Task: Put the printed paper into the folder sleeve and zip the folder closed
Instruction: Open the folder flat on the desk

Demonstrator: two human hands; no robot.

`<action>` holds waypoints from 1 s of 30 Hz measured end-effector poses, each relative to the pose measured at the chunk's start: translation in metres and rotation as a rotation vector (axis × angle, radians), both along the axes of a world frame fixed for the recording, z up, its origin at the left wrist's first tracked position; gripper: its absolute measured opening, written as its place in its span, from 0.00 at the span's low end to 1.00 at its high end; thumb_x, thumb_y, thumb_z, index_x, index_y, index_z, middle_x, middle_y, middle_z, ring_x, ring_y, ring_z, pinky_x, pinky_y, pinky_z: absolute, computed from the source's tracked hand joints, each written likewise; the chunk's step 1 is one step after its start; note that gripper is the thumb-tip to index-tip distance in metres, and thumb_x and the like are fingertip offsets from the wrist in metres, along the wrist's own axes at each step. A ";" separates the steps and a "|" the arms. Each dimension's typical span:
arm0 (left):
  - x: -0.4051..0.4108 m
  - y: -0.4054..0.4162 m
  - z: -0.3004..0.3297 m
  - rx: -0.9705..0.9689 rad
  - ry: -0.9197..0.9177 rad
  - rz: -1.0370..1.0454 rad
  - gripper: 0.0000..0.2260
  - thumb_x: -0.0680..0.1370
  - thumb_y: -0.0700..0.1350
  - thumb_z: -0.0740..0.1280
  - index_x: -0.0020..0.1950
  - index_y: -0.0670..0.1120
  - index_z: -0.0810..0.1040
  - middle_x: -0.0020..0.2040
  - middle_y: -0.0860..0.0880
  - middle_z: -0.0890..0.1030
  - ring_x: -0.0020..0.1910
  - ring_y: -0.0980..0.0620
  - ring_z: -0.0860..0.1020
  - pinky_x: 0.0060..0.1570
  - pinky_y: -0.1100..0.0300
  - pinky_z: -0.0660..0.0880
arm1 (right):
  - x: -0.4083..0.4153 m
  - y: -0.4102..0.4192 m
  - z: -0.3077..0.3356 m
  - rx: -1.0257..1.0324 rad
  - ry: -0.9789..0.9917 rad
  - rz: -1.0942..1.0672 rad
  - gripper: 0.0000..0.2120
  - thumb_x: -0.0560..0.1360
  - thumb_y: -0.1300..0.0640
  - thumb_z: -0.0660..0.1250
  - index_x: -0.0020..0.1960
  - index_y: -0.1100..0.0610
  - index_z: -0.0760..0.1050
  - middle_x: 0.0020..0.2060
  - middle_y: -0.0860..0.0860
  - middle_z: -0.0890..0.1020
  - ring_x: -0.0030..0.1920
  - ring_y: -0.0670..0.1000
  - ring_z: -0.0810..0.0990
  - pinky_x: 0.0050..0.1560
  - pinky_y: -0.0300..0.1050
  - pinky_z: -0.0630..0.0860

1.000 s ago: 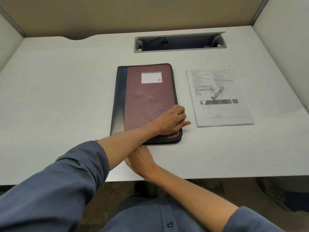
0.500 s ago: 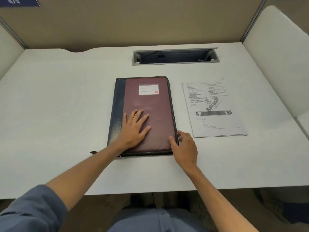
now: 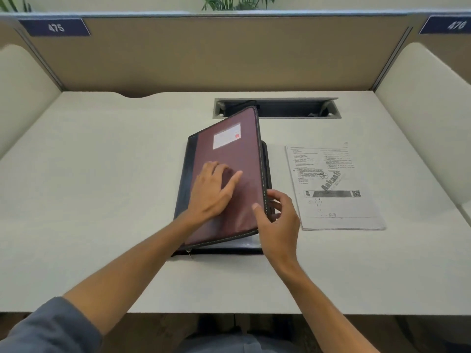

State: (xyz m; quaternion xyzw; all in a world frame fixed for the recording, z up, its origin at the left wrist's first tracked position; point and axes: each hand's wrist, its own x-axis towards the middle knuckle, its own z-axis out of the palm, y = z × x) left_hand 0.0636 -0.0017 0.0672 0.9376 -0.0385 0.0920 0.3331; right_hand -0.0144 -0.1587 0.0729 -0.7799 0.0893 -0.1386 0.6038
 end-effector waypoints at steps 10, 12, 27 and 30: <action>0.021 0.031 0.108 -0.143 0.268 0.063 0.31 0.71 0.60 0.71 0.71 0.50 0.68 0.65 0.47 0.76 0.58 0.47 0.78 0.53 0.50 0.80 | 0.004 0.064 0.047 -0.039 -0.209 0.282 0.17 0.74 0.52 0.68 0.62 0.50 0.72 0.55 0.42 0.79 0.58 0.39 0.76 0.56 0.29 0.71; 0.019 0.041 0.119 -0.188 0.269 0.060 0.26 0.74 0.51 0.70 0.71 0.50 0.68 0.60 0.46 0.79 0.50 0.49 0.80 0.45 0.50 0.83 | 0.006 0.075 0.049 -0.047 -0.231 0.349 0.18 0.76 0.46 0.64 0.63 0.50 0.73 0.57 0.42 0.78 0.59 0.39 0.75 0.57 0.30 0.71; 0.001 0.042 0.120 0.172 0.016 -0.082 0.10 0.79 0.44 0.62 0.51 0.46 0.83 0.34 0.58 0.75 0.30 0.58 0.72 0.36 0.66 0.68 | 0.019 0.078 -0.091 -0.918 0.135 0.597 0.31 0.79 0.35 0.49 0.77 0.49 0.56 0.79 0.52 0.53 0.78 0.53 0.48 0.76 0.53 0.50; 0.004 0.039 0.120 0.204 0.007 -0.087 0.09 0.78 0.45 0.63 0.53 0.46 0.82 0.39 0.53 0.78 0.35 0.56 0.74 0.43 0.58 0.74 | 0.016 0.070 -0.101 -0.909 0.097 0.577 0.32 0.79 0.35 0.48 0.78 0.48 0.54 0.79 0.51 0.51 0.79 0.52 0.45 0.76 0.52 0.45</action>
